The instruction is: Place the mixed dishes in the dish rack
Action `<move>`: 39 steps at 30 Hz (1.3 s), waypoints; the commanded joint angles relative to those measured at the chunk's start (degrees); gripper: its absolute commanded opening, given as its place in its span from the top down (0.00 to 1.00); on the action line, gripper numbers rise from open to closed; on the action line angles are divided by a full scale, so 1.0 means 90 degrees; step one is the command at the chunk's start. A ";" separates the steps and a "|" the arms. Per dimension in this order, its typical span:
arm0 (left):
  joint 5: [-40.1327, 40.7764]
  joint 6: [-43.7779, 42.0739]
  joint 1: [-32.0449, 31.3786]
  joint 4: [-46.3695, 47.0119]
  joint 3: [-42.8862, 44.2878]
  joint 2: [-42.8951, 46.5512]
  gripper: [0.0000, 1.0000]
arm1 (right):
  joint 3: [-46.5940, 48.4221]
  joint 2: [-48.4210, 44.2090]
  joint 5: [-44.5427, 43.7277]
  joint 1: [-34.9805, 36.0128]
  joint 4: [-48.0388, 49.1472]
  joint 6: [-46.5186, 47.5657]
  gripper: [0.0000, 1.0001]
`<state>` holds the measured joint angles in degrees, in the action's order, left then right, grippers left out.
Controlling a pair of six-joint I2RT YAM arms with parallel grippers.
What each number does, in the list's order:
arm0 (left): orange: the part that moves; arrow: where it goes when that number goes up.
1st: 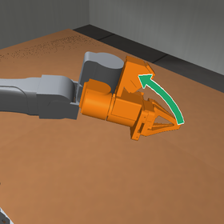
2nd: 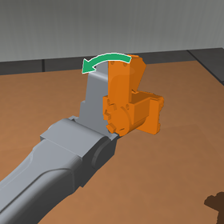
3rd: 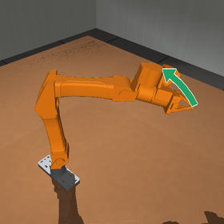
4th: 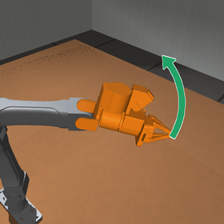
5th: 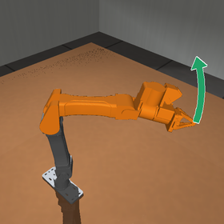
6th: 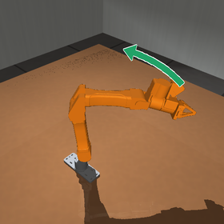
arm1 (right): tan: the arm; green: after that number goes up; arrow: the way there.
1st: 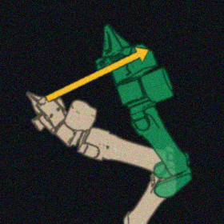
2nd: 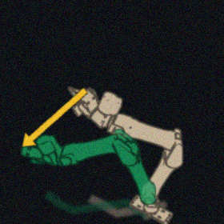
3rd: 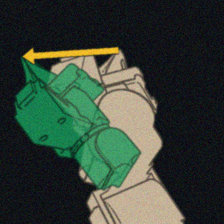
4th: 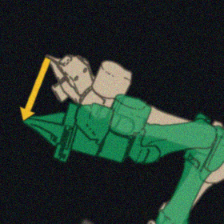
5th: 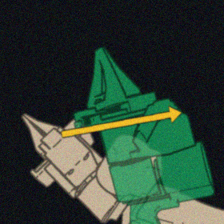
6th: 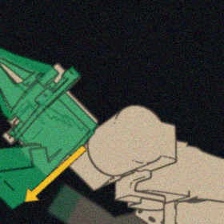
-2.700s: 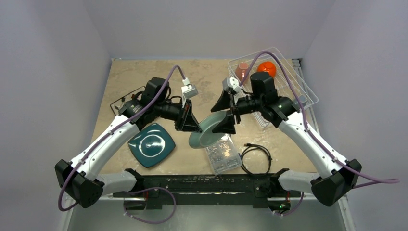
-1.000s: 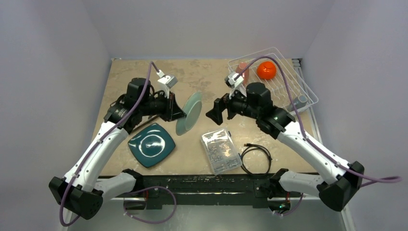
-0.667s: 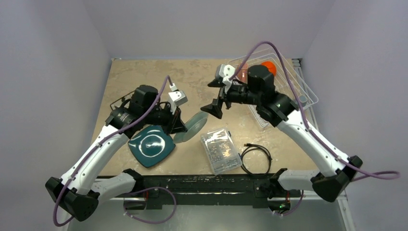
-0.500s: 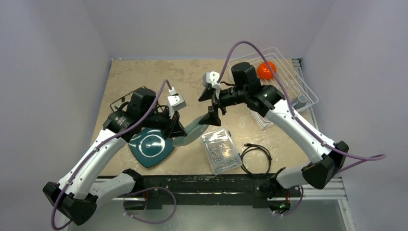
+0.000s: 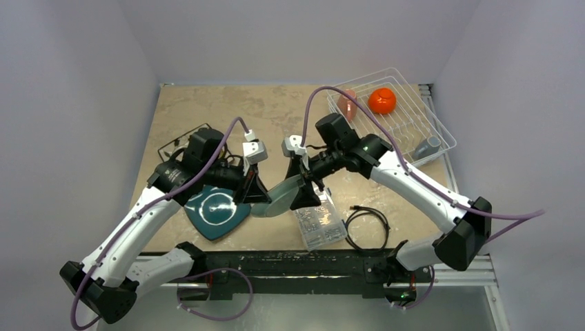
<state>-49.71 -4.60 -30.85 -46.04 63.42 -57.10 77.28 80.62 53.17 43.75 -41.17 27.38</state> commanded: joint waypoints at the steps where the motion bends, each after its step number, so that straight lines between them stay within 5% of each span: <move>1: -0.0460 -0.0123 -0.0063 0.0586 0.0144 0.0070 1.00 | 0.0321 0.0234 -0.0020 0.0088 -0.0758 0.0660 0.21; 13: -0.0325 -0.0153 -0.0238 0.0499 0.0112 -0.0040 1.00 | 0.0082 0.0196 -0.0399 0.0190 -0.0577 0.0891 0.43; 18: -0.0355 -0.0158 -0.0237 0.0515 0.0115 -0.0037 1.00 | -0.0088 0.0103 -0.0700 0.0225 -0.0342 0.1022 1.00; 24: 0.0087 -0.0085 -0.0227 0.0634 0.0132 0.0114 1.00 | -0.1064 -0.0673 -0.0882 0.0228 0.1323 0.0304 1.00; 25: 0.0270 -0.0050 -0.0225 0.0642 0.0166 0.0121 0.96 | -0.1247 -0.0824 -0.0923 0.0231 0.1692 0.0143 1.00; 28: 0.0736 0.0131 -0.0095 0.0688 0.0257 0.0171 0.58 | -0.1698 -0.1166 -0.1152 0.0227 0.2530 -0.0338 1.00; 31: 0.1355 0.0284 0.0237 0.0899 0.0241 0.0496 0.40 | -0.1979 -0.1416 -0.1523 0.0227 0.2988 -0.0744 1.00; 39: 0.7131 0.0740 0.0657 0.2959 -0.1205 0.3002 0.19 | -0.2152 -0.2165 -0.3017 0.0191 0.3482 -0.1388 1.00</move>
<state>-15.33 -0.95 -25.93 -32.53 58.72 -40.36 56.14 67.00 33.41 45.74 -21.80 19.51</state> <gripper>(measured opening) 0.753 0.172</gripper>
